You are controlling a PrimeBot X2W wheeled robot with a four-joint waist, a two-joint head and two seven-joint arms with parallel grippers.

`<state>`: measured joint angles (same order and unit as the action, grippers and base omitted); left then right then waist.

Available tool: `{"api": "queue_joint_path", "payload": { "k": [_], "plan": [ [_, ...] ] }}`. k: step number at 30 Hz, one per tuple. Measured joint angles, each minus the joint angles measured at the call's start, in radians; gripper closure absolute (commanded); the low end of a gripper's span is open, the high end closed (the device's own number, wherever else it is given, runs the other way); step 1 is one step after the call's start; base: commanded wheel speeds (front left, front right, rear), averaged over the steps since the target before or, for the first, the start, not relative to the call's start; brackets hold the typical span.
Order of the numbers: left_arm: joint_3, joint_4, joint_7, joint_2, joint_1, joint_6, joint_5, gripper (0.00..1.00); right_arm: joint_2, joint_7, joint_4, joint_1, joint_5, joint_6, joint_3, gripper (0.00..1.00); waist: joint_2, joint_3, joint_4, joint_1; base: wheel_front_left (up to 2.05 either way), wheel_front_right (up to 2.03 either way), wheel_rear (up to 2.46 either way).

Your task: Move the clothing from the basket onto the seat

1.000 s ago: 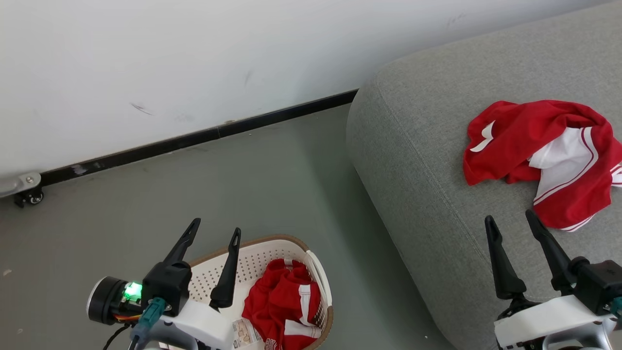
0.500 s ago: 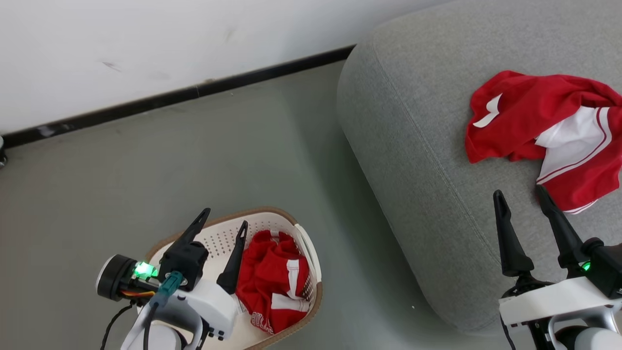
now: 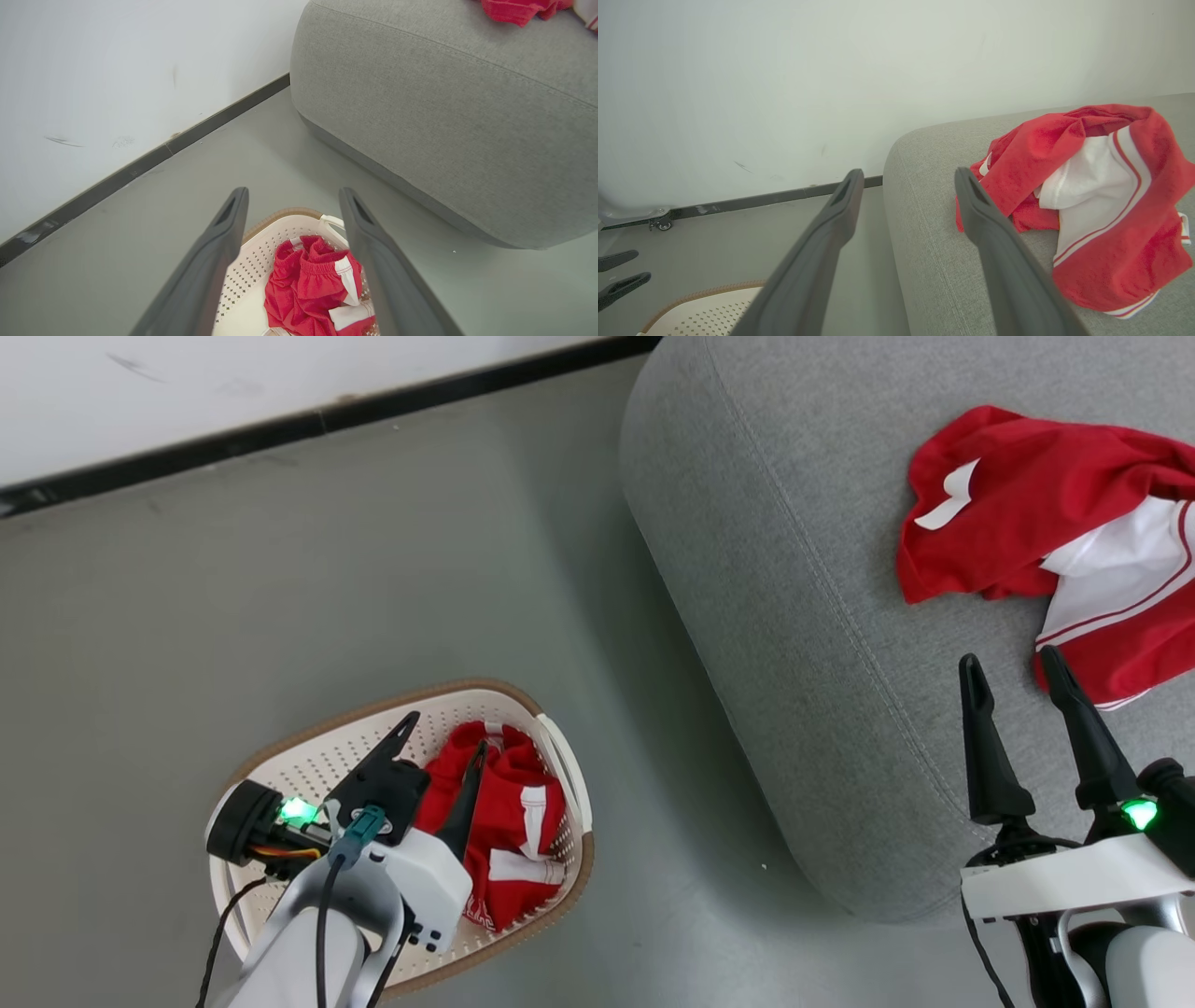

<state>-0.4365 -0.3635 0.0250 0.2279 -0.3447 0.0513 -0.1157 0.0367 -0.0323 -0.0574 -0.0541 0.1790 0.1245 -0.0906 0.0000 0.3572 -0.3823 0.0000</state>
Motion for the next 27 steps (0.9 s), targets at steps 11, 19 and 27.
{"api": "queue_joint_path", "payload": {
  "k": [11,19,27],
  "plan": [
    [-0.016,-0.079,-0.008,-0.009,-0.088,-0.017,0.026,0.0,0.0,-0.031,0.025,-0.045,0.021,0.0,0.003,0.0,0.0,0.097,-0.027,0.0,0.0,0.0,0.0],
    [-0.017,-0.117,-0.006,-0.007,-0.133,-0.018,0.035,0.0,0.0,-0.056,0.044,-0.084,0.043,0.0,0.022,0.0,0.0,0.162,-0.045,0.0,0.0,0.0,0.0],
    [-0.019,-0.162,0.002,0.008,-0.164,-0.026,0.05,0.0,0.0,-0.085,0.069,-0.118,0.064,0.0,0.042,0.0,0.0,0.222,-0.06,0.0,0.0,0.0,0.0]
  ]
}}
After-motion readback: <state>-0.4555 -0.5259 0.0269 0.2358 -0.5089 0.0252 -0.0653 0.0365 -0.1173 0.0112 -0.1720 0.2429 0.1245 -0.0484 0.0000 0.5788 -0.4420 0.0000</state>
